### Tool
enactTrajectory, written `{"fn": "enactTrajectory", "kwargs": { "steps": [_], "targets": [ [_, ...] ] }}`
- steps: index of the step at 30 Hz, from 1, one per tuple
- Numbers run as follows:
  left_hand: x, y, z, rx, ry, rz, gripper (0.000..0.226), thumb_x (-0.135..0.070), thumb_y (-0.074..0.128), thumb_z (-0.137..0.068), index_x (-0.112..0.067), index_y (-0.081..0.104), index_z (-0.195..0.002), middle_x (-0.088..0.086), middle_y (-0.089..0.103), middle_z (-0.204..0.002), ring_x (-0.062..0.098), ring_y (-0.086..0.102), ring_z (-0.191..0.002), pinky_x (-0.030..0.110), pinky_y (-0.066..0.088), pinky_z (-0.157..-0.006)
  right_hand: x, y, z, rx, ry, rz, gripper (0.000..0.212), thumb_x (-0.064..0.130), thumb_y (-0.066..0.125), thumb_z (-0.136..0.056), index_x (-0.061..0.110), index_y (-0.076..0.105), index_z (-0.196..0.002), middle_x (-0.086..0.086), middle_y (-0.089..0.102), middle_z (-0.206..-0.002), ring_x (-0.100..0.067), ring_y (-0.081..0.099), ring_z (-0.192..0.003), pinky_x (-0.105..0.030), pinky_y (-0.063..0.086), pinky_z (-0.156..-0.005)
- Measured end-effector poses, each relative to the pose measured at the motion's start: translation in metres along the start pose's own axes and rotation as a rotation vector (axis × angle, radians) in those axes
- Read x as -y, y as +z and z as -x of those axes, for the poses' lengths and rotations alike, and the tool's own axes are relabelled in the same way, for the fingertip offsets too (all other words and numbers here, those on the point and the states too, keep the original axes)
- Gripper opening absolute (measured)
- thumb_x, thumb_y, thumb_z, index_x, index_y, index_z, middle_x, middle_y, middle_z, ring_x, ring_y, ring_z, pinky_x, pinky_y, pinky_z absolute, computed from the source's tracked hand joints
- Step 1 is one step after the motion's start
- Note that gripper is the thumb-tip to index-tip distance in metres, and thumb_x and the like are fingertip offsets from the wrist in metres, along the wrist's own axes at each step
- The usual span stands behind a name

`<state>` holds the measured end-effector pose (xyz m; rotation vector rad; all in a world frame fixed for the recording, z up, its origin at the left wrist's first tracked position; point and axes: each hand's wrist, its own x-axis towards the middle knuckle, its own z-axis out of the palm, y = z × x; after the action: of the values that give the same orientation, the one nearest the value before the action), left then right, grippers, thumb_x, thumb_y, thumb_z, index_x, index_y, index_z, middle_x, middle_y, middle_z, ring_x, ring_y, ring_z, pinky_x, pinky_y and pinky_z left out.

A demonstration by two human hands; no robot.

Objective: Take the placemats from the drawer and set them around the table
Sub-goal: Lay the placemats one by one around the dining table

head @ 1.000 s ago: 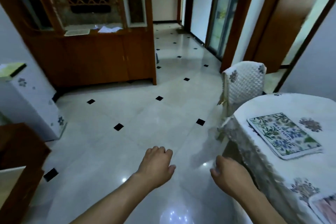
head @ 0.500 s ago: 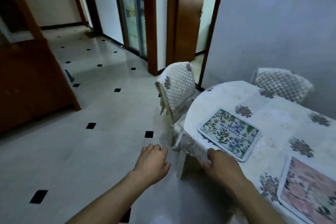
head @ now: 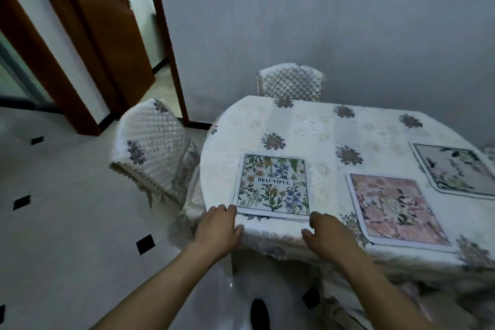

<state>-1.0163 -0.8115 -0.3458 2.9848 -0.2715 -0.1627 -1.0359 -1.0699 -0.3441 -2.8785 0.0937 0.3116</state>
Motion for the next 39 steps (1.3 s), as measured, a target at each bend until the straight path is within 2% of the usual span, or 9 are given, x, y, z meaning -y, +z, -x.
{"fn": "enactTrajectory", "kwargs": {
  "steps": [5,10,16,20,25,29,32,36,39],
  "targets": [
    [0.006,0.037,-0.091,0.102,-0.053,0.080,0.040,-0.043,0.050,-0.089,-0.017,0.049,-0.119,0.009,0.059,-0.112,0.030,0.056,-0.104,0.039,0.045,-0.082,-0.030,0.021,-0.086,0.072,0.117,-0.071,0.030,0.043,0.051,-0.091,0.017,0.052,-0.103,-0.005,0.061,-0.098,-0.021,0.056,-0.082,-0.031,0.046,-0.068],
    [0.011,0.076,-0.156,0.213,-0.190,0.065,0.036,-0.038,0.051,-0.087,-0.014,0.048,-0.115,0.009,0.058,-0.112,0.030,0.055,-0.103,0.038,0.046,-0.081,-0.054,0.051,-0.169,0.205,0.214,-0.141,0.028,0.043,0.054,-0.088,0.020,0.044,-0.098,-0.008,0.059,-0.107,-0.027,0.059,-0.095,-0.034,0.049,-0.075],
    [0.015,0.118,-0.190,0.356,-0.453,0.347,0.037,-0.034,0.052,-0.089,-0.009,0.047,-0.115,0.014,0.054,-0.114,0.033,0.055,-0.105,0.037,0.046,-0.083,-0.071,0.083,-0.218,0.297,0.420,-0.255,0.058,0.049,0.066,-0.081,0.010,0.043,-0.118,-0.015,0.051,-0.118,-0.035,0.055,-0.108,-0.040,0.047,-0.086],
    [0.020,0.135,-0.202,0.338,-0.596,0.507,0.041,-0.031,0.062,-0.086,-0.002,0.050,-0.113,0.020,0.058,-0.113,0.035,0.059,-0.100,0.036,0.050,-0.080,-0.075,0.094,-0.224,0.277,0.478,-0.334,0.038,0.039,0.064,-0.082,0.012,0.044,-0.100,-0.013,0.056,-0.106,-0.031,0.060,-0.092,-0.037,0.052,-0.077],
    [0.020,0.134,-0.214,0.336,-0.749,0.668,0.037,-0.024,0.064,-0.088,0.000,0.050,-0.113,0.020,0.062,-0.114,0.034,0.059,-0.103,0.028,0.040,-0.071,-0.072,0.101,-0.222,0.158,0.491,-0.394,0.028,0.033,0.059,-0.087,0.013,0.040,-0.095,-0.007,0.058,-0.090,-0.030,0.062,-0.081,-0.036,0.049,-0.065],
    [0.019,0.126,-0.215,0.256,-0.701,0.705,0.015,-0.020,0.058,-0.090,-0.009,0.054,-0.100,0.016,0.064,-0.106,0.026,0.057,-0.086,0.029,0.039,-0.068,-0.064,0.097,-0.222,0.102,0.459,-0.450,0.017,0.026,0.052,-0.093,0.012,0.046,-0.083,-0.005,0.057,-0.075,-0.026,0.058,-0.069,-0.037,0.049,-0.062],
    [0.026,0.110,-0.217,0.202,-0.605,0.732,0.008,-0.021,0.059,-0.091,-0.014,0.057,-0.093,0.006,0.065,-0.092,0.018,0.056,-0.077,0.028,0.039,-0.061,-0.052,0.087,-0.225,-0.009,0.389,-0.525,0.025,0.021,0.052,-0.094,0.015,0.042,-0.071,-0.006,0.053,-0.064,-0.021,0.053,-0.058,-0.035,0.042,-0.054],
    [0.057,0.076,-0.221,0.036,-0.465,0.729,0.012,-0.024,0.062,-0.091,-0.017,0.057,-0.082,-0.005,0.062,-0.074,0.009,0.056,-0.067,0.020,0.034,-0.051,-0.020,0.066,-0.236,-0.124,0.251,-0.569,0.033,0.019,0.054,-0.095,0.021,0.035,-0.067,-0.003,0.047,-0.055,-0.016,0.046,-0.049,-0.030,0.030,-0.046],
    [0.095,0.050,-0.221,-0.052,-0.473,0.769,0.011,-0.025,0.066,-0.089,-0.017,0.061,-0.083,-0.006,0.065,-0.072,0.008,0.061,-0.067,0.021,0.037,-0.050,0.015,0.060,-0.250,-0.149,0.195,-0.556,0.030,0.022,0.055,-0.095,0.015,0.042,-0.070,-0.005,0.051,-0.057,-0.019,0.049,-0.051,-0.032,0.035,-0.047]
  ]
}}
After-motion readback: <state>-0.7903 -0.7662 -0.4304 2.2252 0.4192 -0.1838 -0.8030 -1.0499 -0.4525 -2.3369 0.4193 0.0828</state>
